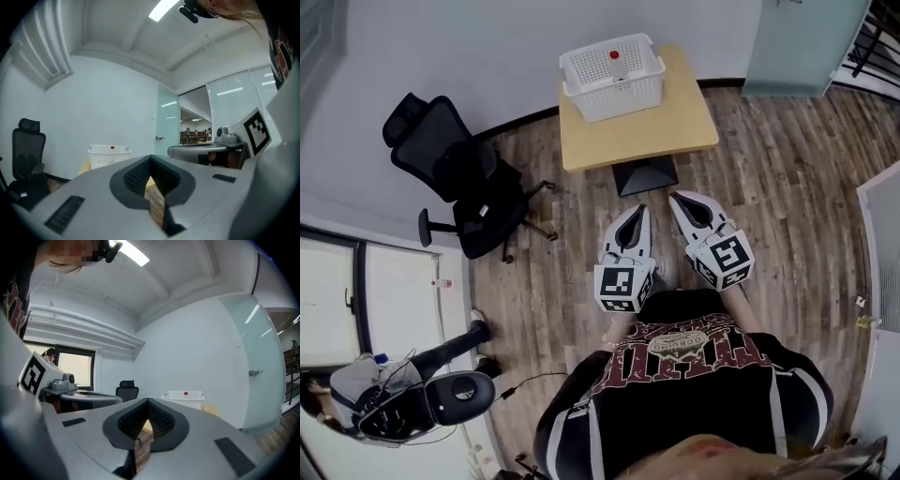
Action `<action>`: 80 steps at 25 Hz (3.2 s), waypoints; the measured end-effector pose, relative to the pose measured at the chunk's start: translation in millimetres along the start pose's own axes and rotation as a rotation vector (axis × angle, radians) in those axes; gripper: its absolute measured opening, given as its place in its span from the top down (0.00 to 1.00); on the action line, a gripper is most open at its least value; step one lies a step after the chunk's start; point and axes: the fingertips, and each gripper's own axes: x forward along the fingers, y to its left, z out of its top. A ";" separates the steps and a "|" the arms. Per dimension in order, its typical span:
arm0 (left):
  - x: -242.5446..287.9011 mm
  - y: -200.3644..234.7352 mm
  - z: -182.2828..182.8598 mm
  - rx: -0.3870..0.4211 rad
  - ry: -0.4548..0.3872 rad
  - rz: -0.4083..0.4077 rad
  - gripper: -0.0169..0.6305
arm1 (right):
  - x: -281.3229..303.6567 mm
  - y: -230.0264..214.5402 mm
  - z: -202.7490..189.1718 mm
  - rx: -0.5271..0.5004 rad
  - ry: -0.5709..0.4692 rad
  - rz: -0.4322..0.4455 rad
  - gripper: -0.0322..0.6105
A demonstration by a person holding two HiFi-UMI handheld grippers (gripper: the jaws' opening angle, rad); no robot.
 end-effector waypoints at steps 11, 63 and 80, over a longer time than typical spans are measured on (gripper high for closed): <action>53.9 78.3 20.9 0.019 0.001 -0.051 0.93 | 94.6 -20.3 20.3 -0.026 -0.011 -0.054 0.92; 279.7 166.8 63.3 0.015 0.021 0.088 0.93 | 262.7 -212.4 45.3 -0.017 0.013 0.044 0.92; 322.3 197.1 64.3 0.026 0.024 0.122 0.93 | 295.6 -250.7 43.7 -0.016 0.014 -0.004 0.92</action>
